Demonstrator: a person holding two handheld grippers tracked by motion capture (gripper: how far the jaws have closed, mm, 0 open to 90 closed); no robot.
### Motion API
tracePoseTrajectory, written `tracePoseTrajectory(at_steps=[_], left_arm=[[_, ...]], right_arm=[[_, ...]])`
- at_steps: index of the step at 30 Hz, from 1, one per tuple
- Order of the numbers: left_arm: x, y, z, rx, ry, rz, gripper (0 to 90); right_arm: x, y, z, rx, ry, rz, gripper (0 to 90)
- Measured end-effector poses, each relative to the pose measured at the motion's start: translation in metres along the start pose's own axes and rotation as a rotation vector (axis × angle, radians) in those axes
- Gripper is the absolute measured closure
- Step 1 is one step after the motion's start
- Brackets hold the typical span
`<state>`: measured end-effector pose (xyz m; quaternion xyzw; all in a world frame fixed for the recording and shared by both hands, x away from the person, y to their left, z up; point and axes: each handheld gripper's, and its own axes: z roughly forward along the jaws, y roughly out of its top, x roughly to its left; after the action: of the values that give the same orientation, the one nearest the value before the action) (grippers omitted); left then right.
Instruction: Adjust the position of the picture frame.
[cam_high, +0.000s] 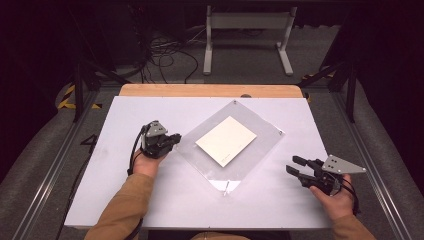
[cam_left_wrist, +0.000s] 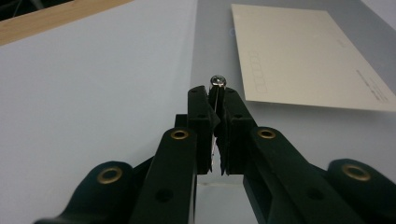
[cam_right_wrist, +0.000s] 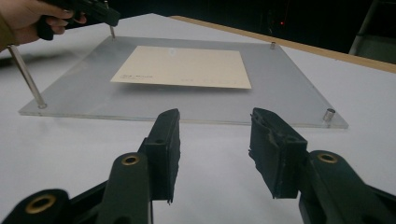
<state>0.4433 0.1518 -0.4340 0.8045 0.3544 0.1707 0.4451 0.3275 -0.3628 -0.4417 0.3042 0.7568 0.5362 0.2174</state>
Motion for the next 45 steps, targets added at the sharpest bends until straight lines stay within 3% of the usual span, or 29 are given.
tracePoseTrajectory(at_steps=[2,10,15,16,17,18,19,23,24,25,30,33,37,45], left_arm=[[0.007,0.001,0.006,0.007,0.025,0.01,84.7],[0.025,0.001,0.029,0.008,0.059,-0.059,84.6],[0.025,-0.003,0.028,-0.007,0.055,-0.063,83.2],[0.025,-0.003,0.021,-0.033,0.068,-0.086,62.6],[0.025,-0.003,0.021,-0.033,0.068,-0.086,52.4],[0.022,0.0,0.01,-0.057,0.078,-0.098,43.3],[0.022,0.0,0.01,-0.057,0.078,-0.098,39.6],[-0.002,0.006,-0.014,-0.096,0.092,-0.015,35.2],[-0.019,0.006,-0.023,-0.126,0.066,0.03,35.3],[-0.019,0.006,-0.023,-0.126,0.066,0.03,35.5],[-0.054,0.005,-0.041,-0.144,-0.083,0.078,36.0],[-0.075,0.006,-0.045,-0.141,-0.151,0.111,36.0],[-0.093,0.005,-0.041,-0.135,-0.25,0.105,35.6],[-0.122,-0.001,-0.019,-0.072,-0.341,0.143,36.7]], right_arm=[[-0.001,-0.001,-0.001,-0.002,0.0,0.004,52.9],[-0.001,-0.001,-0.002,-0.008,0.012,0.008,52.7],[0.0,-0.001,-0.002,-0.009,0.016,0.007,52.4],[0.0,-0.001,-0.002,-0.012,0.016,0.005,52.1],[0.0,-0.001,-0.002,-0.012,0.016,0.005,52.1],[0.0,-0.001,-0.002,-0.013,0.017,0.005,51.8],[0.0,-0.001,-0.002,-0.013,0.017,0.005,51.8],[0.001,0.0,-0.001,-0.007,0.015,0.003,51.5],[0.002,0.0,0.001,-0.003,0.016,-0.001,51.3],[0.002,0.0,0.001,-0.003,0.016,-0.001,51.3],[0.003,0.001,0.003,0.006,0.021,-0.007,50.9],[0.003,0.001,0.004,0.006,0.021,-0.006,50.6],[0.003,0.001,0.003,0.002,0.023,-0.006,50.4],[0.002,0.001,0.003,-0.002,0.026,-0.002,50.1]])
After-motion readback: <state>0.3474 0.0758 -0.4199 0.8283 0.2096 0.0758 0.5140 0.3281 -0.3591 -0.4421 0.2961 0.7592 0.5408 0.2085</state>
